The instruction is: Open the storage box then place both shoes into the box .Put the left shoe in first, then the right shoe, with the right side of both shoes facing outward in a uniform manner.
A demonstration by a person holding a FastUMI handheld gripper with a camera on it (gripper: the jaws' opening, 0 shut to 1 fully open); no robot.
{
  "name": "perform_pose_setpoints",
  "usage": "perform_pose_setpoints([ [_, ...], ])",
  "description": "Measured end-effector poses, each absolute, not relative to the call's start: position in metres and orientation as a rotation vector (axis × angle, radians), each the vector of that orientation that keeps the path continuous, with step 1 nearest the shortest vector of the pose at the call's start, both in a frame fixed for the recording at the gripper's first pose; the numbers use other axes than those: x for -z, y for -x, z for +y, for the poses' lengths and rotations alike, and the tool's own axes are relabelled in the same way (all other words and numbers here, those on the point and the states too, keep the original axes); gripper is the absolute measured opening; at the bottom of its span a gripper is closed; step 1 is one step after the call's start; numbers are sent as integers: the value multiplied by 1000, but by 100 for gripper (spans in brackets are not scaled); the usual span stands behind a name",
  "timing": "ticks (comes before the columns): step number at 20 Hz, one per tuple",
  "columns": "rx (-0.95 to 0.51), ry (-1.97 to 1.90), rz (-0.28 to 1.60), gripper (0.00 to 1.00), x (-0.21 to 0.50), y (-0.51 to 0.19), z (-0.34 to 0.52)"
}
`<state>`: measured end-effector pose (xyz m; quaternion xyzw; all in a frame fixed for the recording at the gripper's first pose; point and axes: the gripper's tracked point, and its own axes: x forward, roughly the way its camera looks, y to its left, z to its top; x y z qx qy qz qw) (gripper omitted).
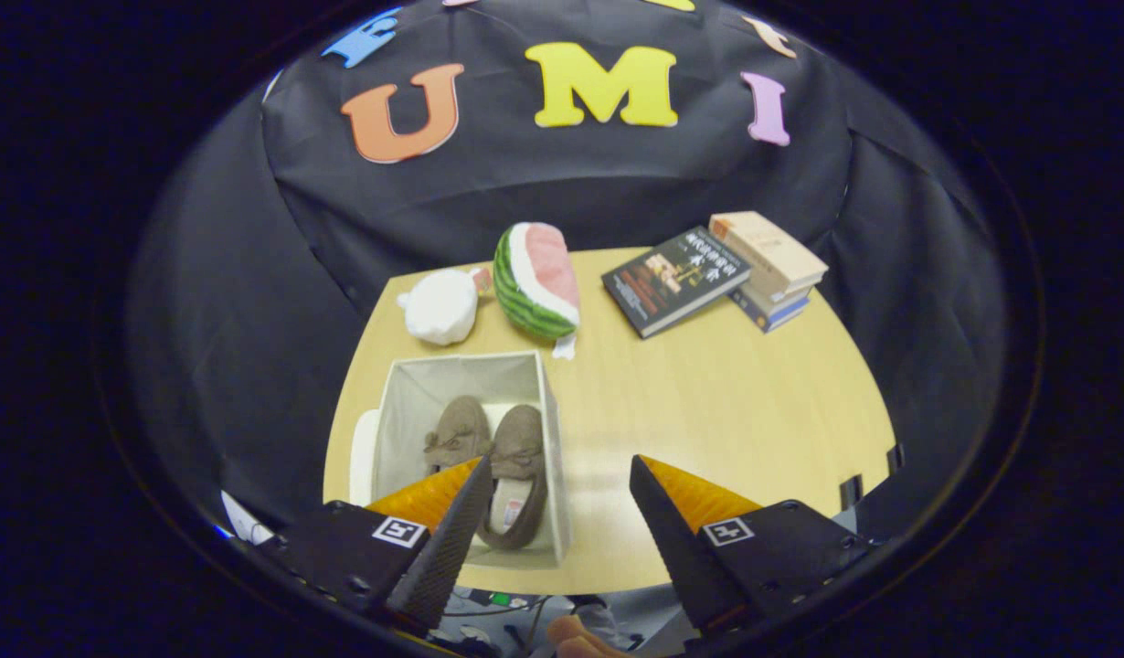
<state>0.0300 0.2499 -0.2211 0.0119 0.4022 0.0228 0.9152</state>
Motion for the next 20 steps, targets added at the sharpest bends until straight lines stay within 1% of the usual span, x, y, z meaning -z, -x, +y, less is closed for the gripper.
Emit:
perform_pose_setpoints([
  [2,-30,11,710,97,189,-32,223],
  [5,-28,29,568,97,149,-28,190],
  [12,-89,48,186,96,55,-12,126],
  [17,-143,24,53,96,25,20,95],
  [20,-148,12,-7,96,6,36,78],
])
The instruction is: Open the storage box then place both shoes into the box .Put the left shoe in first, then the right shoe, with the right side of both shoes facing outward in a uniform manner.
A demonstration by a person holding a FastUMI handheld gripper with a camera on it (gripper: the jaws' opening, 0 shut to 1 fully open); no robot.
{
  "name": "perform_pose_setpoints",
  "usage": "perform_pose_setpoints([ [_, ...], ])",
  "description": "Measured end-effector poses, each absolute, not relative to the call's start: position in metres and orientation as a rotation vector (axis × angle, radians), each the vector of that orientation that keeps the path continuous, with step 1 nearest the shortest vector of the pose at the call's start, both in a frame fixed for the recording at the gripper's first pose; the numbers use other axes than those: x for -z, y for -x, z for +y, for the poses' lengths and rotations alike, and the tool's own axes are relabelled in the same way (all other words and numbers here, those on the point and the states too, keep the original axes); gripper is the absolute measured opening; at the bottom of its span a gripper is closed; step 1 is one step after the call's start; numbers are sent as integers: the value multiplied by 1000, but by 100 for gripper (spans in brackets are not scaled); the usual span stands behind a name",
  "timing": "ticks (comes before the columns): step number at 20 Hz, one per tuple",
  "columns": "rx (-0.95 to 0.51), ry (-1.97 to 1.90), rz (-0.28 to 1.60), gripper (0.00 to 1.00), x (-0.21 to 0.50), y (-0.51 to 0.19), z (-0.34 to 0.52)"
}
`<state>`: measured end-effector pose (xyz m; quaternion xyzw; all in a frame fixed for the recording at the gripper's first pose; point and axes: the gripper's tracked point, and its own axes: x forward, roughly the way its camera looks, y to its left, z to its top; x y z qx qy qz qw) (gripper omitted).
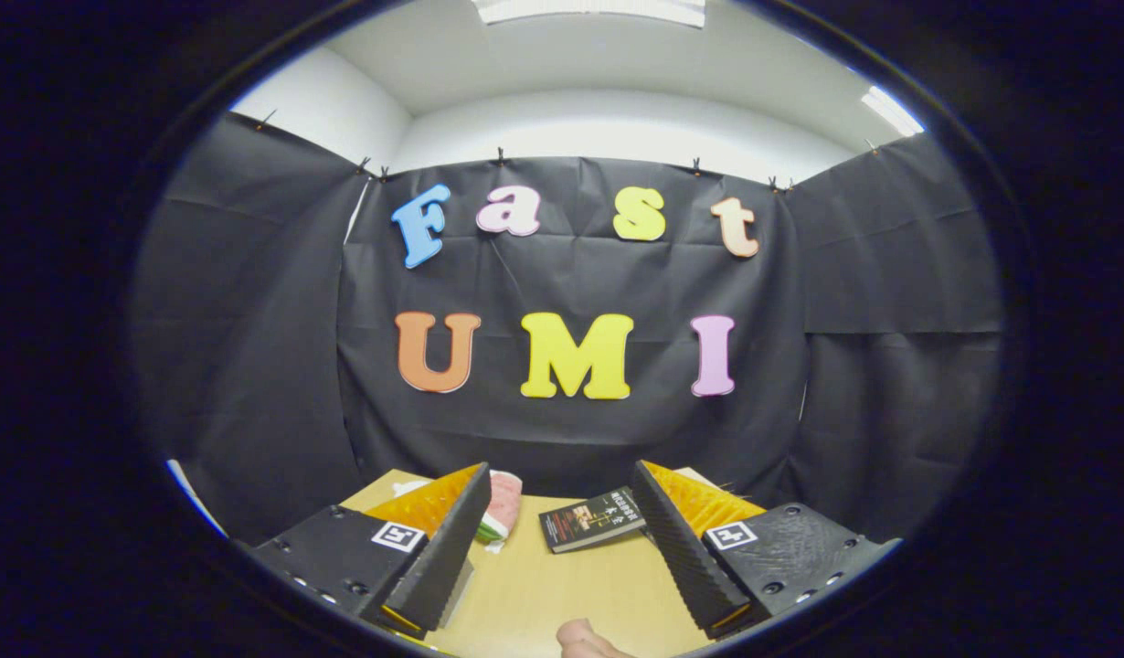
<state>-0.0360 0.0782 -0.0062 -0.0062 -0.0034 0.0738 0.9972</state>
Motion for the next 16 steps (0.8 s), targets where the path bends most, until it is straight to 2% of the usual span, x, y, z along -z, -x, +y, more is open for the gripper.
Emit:
perform_pose_setpoints([
  [8,-119,5,-13,96,7,41,61],
  [16,-145,-4,6,96,12,20,79],
])
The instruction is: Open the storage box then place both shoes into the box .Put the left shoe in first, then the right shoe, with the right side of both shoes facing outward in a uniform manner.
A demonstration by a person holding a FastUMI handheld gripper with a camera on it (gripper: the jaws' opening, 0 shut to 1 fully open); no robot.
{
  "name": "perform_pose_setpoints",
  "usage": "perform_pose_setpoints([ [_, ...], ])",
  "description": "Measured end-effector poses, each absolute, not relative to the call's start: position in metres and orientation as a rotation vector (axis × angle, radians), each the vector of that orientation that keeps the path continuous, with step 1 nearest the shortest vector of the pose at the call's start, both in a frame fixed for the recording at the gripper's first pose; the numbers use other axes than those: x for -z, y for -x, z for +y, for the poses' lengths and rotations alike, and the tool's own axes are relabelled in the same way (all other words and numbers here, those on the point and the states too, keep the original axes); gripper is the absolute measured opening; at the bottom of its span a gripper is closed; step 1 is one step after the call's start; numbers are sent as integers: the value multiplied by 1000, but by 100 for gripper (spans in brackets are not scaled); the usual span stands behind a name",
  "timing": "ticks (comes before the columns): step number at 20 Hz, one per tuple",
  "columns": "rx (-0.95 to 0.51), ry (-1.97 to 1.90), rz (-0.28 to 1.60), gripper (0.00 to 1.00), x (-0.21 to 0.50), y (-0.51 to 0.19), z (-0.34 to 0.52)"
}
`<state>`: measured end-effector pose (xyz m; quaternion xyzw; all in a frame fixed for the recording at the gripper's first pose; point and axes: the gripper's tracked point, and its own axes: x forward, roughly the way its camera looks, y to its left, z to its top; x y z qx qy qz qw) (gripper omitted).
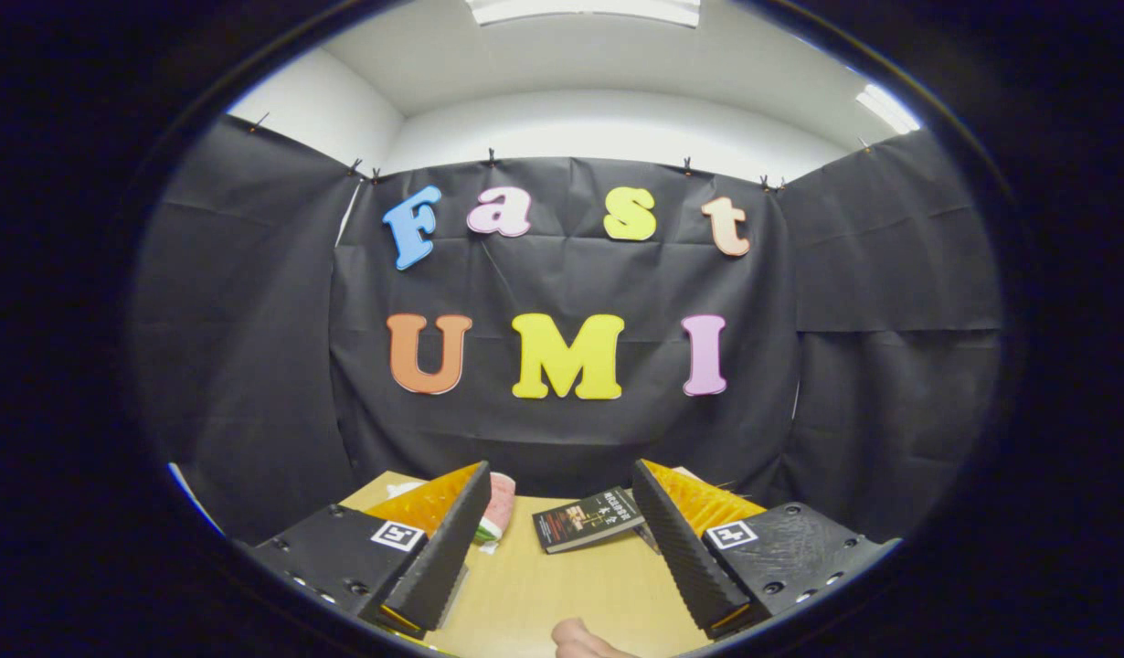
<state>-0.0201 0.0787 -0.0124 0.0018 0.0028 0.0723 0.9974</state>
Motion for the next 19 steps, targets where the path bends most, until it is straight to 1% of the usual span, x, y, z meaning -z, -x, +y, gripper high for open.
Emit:
perform_pose_setpoints([
  [8,-189,6,-40,96,-4,24,86],
  [19,-196,10,-19,96,6,28,79],
])
